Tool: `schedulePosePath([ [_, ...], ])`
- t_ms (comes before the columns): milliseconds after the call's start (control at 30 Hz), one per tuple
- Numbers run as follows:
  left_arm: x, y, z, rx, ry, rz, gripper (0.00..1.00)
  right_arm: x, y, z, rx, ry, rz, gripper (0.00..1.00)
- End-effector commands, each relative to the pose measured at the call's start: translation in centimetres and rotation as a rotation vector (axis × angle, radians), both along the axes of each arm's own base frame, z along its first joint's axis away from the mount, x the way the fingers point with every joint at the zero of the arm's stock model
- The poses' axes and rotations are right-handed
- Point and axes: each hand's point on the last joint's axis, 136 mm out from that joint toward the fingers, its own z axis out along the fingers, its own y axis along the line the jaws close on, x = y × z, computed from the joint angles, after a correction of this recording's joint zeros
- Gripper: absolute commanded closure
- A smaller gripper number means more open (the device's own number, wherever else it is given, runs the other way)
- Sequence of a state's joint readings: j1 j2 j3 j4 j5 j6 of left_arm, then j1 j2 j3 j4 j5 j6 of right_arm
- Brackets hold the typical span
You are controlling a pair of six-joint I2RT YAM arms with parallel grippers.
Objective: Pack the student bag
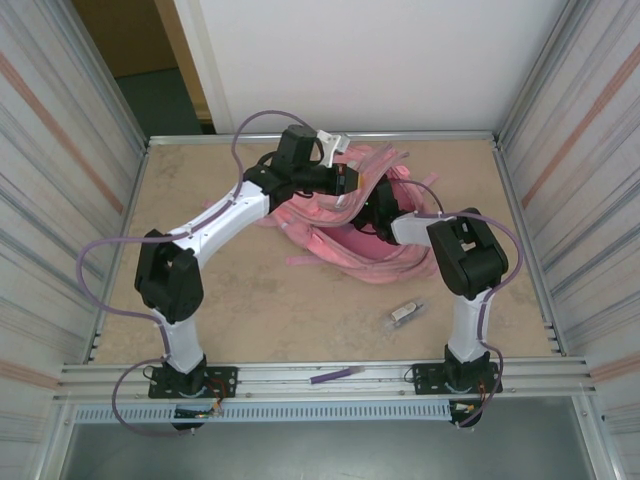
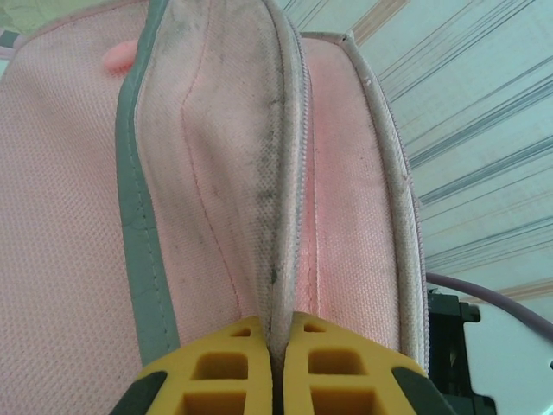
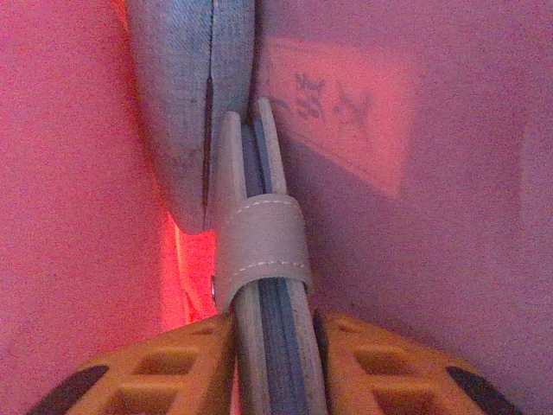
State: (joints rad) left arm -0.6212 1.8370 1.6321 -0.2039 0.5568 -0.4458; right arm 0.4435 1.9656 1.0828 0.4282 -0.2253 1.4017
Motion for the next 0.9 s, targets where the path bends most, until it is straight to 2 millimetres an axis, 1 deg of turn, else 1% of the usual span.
schedulePosePath([
  [0,-0.8,0.6,6.1,-0.119,-0.158,-0.031,1.0,0.3,-0.1,2.1,0.003,-0.02,0.083,0.59],
  [67,-0.9,1.0,5.9,-0.092,-0.178,-0.031,1.0,0.0,-1.2,1.7,-0.051,-0.028,0.095,0.56],
  [133,-0.7,1.4,5.0,-0.049,-0.193,-0.015,1.0,-0.4,-2.4,1.7,-0.096,-0.024,0.093,0.53],
  [233,-0.3,1.9,3.8,-0.004,-0.196,0.005,1.0,-1.4,-3.7,3.0,-0.19,-0.056,0.117,0.5],
  [300,-0.2,2.0,3.0,0.015,-0.189,0.002,1.0,-2.0,-4.5,4.0,-0.27,-0.084,0.134,0.5],
  [400,-0.2,2.3,2.5,0.023,-0.184,0.002,1.0,-2.8,-5.8,5.2,-0.321,-0.093,0.155,0.51],
  [500,-0.1,2.9,2.0,0.046,-0.182,0.009,1.0,-4.1,-7.8,6.3,-0.364,-0.103,0.15,0.5],
  [600,-0.1,3.7,1.0,0.103,-0.208,0.023,1.0,-5.6,-9.7,7.3,-0.402,-0.113,0.145,0.49],
  [667,0.3,4.4,0.1,0.152,-0.231,0.045,1.0,-6.9,-11.0,7.8,-0.423,-0.105,0.151,0.48],
  [767,0.7,5.3,-1.7,0.242,-0.258,0.048,1.0,-8.8,-13.1,7.9,-0.488,-0.101,0.144,0.47],
  [800,0.8,5.9,-2.0,0.269,-0.267,0.047,1.0,-9.2,-13.8,7.9,-0.509,-0.101,0.142,0.46],
  [867,1.6,8.3,-2.1,0.341,-0.295,0.101,1.0,-10.2,-15.3,8.1,-0.553,-0.087,0.138,0.45],
])
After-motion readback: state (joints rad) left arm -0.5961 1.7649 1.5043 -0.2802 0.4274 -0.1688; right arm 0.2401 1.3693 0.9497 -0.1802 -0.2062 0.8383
